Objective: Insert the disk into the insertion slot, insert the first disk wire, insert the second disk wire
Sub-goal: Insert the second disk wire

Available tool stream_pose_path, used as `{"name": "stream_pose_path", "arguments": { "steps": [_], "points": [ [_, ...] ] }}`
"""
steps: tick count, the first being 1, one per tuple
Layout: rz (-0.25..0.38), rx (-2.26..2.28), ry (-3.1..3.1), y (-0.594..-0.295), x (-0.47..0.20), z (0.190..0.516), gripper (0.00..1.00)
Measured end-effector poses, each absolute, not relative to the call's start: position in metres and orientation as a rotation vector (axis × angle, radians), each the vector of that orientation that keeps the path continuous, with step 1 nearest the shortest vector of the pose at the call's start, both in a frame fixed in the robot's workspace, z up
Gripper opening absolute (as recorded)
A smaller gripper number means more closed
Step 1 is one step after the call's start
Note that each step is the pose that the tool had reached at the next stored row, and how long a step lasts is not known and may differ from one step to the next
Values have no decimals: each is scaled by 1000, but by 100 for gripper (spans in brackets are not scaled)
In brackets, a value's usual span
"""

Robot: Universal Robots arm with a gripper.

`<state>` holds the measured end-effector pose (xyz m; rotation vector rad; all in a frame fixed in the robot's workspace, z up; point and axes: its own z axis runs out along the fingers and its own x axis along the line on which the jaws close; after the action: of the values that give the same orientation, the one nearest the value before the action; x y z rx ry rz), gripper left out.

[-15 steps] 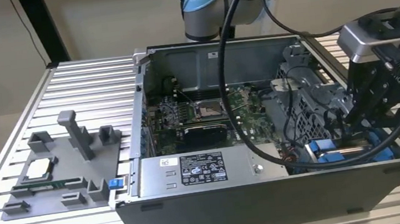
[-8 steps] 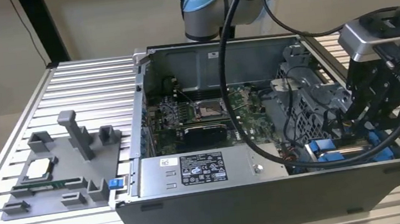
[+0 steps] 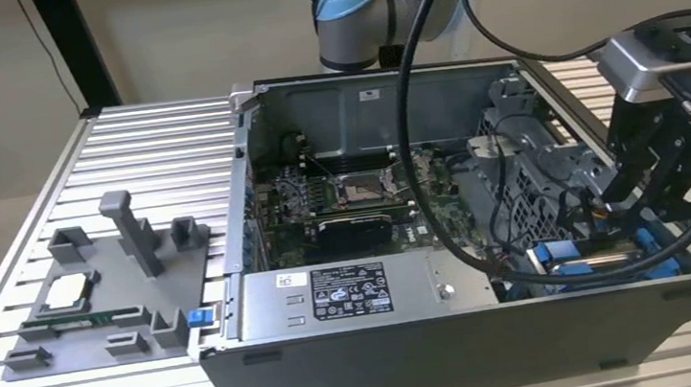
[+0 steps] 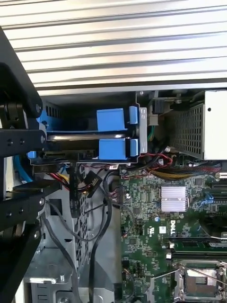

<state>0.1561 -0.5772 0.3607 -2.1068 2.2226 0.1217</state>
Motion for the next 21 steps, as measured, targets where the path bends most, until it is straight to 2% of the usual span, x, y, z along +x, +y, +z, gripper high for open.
{"name": "stream_pose_path", "arguments": {
  "steps": [12, 13, 21],
  "points": [
    [120, -2106, 2221, -576, 161, 355, 100],
    [120, -2106, 2221, -576, 161, 355, 0],
    [119, -2105, 2220, -576, 161, 354, 0]
  ]
}}
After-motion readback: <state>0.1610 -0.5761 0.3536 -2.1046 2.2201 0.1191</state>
